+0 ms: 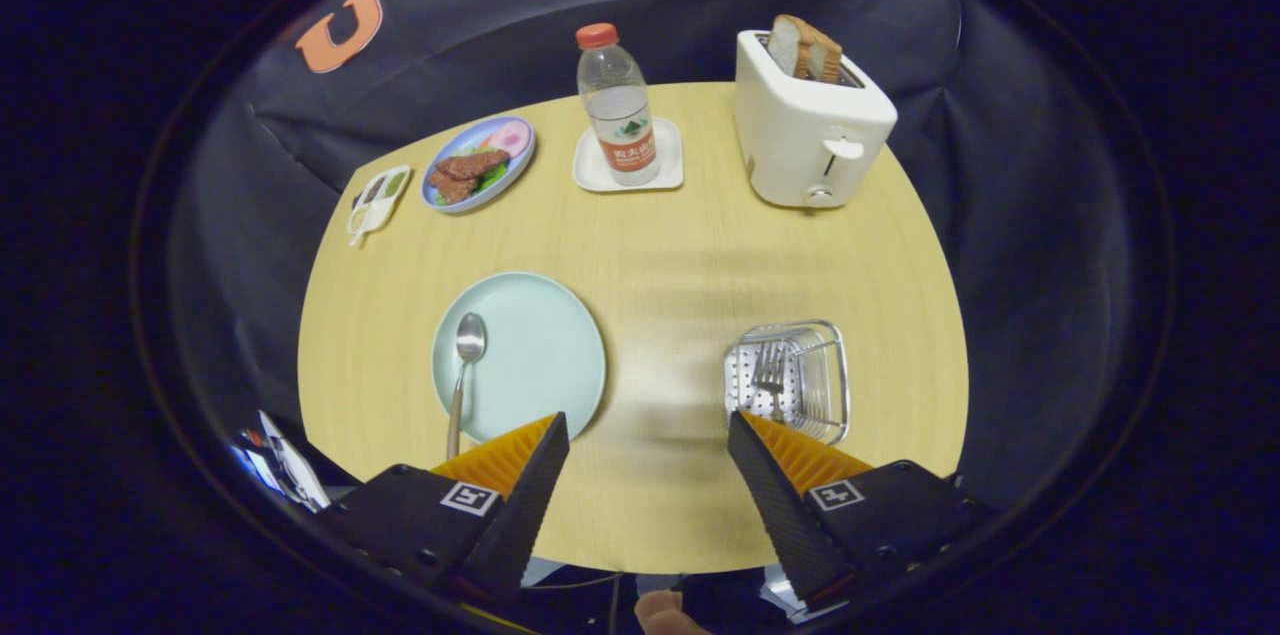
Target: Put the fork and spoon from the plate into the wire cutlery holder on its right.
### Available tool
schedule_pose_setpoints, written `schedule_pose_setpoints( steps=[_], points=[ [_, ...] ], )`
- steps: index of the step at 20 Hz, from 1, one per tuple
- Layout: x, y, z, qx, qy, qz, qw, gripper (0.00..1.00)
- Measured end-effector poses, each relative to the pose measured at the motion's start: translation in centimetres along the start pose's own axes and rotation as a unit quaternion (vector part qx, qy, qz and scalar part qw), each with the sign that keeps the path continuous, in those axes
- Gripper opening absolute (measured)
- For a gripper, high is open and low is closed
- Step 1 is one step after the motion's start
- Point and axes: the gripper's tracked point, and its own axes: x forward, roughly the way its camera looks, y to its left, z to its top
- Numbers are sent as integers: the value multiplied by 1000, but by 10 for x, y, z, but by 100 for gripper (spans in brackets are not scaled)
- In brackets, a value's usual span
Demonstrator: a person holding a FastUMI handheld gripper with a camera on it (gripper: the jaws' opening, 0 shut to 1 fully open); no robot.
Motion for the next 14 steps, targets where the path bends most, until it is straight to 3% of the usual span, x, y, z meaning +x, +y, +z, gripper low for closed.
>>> schedule_pose_setpoints(
  steps=[8, 14],
  points=[
    [34, 86, -23, -5, 16, 12, 1000, 96],
    [64, 139, -33, 5, -18, 21, 1000, 94]
  ],
)
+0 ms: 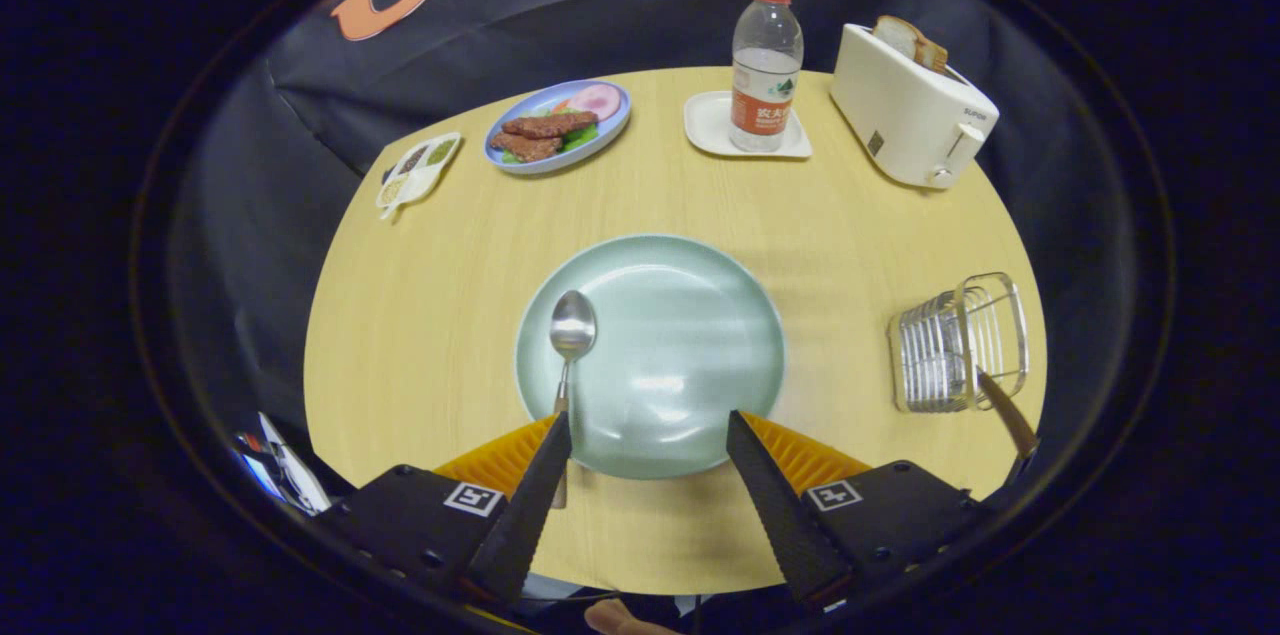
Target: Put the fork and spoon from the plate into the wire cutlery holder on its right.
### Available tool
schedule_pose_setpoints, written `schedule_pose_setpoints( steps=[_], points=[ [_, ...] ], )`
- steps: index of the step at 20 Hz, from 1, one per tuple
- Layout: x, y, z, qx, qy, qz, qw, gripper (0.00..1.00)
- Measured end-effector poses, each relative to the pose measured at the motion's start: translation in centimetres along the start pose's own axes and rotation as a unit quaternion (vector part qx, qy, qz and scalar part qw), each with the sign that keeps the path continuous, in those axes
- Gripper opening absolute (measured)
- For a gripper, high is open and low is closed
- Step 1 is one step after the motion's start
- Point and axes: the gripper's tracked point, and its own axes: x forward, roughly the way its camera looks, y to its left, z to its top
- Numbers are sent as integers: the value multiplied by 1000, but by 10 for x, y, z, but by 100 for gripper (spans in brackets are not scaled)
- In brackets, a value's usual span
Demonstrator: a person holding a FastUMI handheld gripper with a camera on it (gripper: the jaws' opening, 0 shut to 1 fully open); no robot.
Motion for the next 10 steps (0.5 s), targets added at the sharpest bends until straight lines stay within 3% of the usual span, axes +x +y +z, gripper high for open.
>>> schedule_pose_setpoints(
  steps=[4, 6, 8, 10],
  points=[
    [19, 27, -1, 22, -41, 12, 999, 89],
    [28, 35, -4, 27, -57, 8, 998, 79],
    [36, 46, -8, 26, -68, 7, 997, 79],
    [42, 50, -12, 24, -73, -4, 997, 72]
  ],
)
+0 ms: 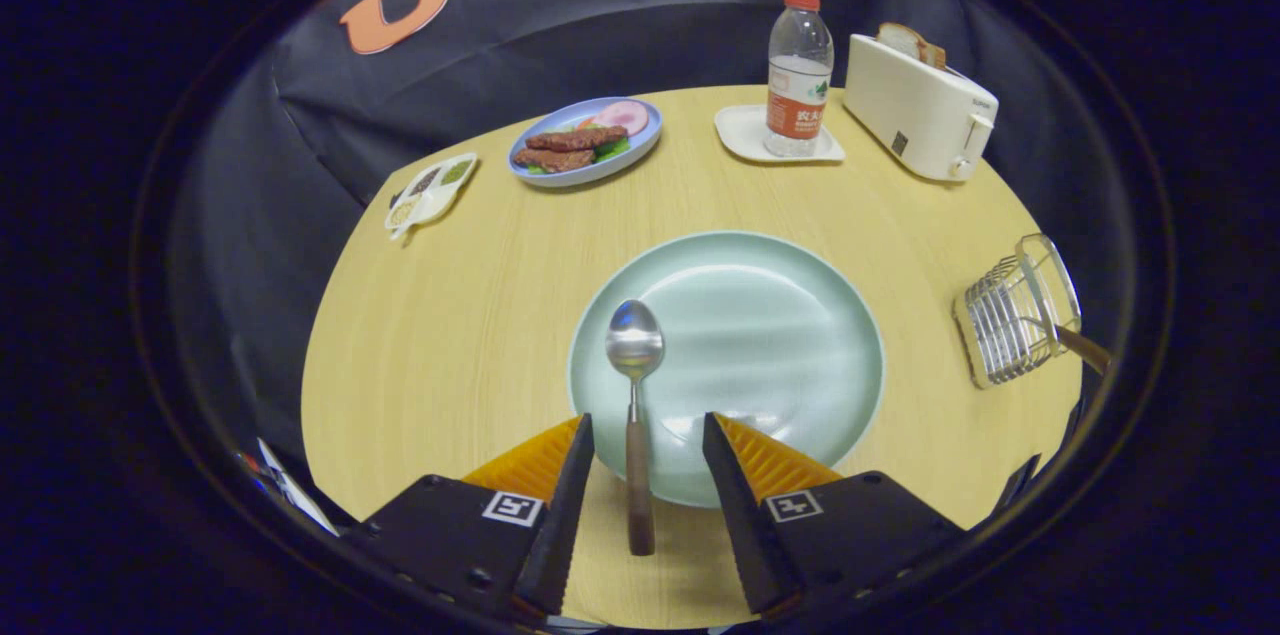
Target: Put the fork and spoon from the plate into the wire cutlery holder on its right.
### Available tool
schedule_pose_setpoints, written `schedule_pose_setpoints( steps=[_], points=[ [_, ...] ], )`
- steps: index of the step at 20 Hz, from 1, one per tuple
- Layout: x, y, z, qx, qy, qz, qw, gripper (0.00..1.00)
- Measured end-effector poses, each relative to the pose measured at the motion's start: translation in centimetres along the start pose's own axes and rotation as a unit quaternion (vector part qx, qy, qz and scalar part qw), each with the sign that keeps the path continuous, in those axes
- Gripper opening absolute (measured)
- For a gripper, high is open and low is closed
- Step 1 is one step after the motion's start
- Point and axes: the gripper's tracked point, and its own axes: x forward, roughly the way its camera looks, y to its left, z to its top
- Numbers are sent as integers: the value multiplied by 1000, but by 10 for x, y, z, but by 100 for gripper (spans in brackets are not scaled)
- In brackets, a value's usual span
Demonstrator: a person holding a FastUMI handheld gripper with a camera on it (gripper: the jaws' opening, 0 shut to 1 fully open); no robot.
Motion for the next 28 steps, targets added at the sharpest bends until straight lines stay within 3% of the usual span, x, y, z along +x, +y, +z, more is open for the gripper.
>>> schedule_pose_setpoints(
  steps=[2, 4, 9, 11, 14, 16, 21, 22, 28],
  points=[
    [4, 6, 0, 2, -18, 2, 1000, 64],
    [9, 5, -3, -3, -34, -10, 999, 48],
    [19, 11, -16, 5, -35, -7, 999, 48],
    [19, 11, -14, 8, -44, -3, 999, 31],
    [20, 18, -16, 6, -41, 13, 999, 35],
    [18, 16, -17, 11, -36, 11, 999, 11],
    [13, 11, -21, 12, -29, 17, 999, 6],
    [10, 8, -18, 13, -29, 21, 999, 1],
    [-7, -14, -3, 8, -25, 29, 999, 1]
  ],
)
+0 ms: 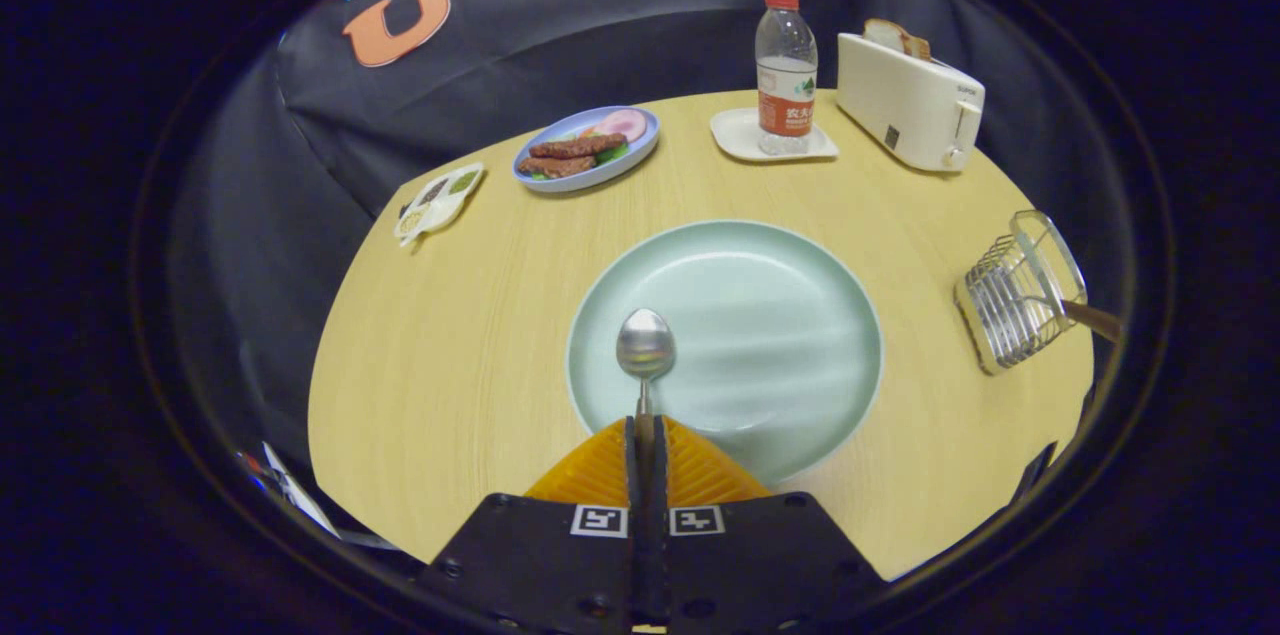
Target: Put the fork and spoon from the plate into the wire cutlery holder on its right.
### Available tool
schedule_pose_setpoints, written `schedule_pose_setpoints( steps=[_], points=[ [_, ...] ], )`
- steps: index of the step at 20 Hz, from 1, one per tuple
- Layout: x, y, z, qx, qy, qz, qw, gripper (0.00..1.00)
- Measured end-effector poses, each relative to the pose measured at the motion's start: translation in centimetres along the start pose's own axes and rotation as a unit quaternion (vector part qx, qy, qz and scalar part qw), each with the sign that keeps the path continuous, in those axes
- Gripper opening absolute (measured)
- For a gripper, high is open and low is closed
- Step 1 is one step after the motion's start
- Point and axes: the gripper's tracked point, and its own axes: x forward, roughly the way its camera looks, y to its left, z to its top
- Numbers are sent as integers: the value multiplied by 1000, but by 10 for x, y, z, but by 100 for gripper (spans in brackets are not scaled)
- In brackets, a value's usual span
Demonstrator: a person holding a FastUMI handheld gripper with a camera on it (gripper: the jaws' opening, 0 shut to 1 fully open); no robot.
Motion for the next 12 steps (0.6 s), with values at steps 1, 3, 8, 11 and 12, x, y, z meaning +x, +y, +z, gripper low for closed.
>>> schedule_pose_setpoints(
  steps=[1, 3, 8, 11, 12],
  points=[
    [-4, -3, 4, -1, 4, 4, 1000, 1],
    [-11, -10, 9, -2, 14, 11, 1000, 0],
    [-16, -22, 19, 17, 48, 37, 998, 0],
    [-16, -25, 17, 33, 73, 48, 996, 0],
    [-18, -25, 16, 45, 83, 52, 994, 0]
  ],
)
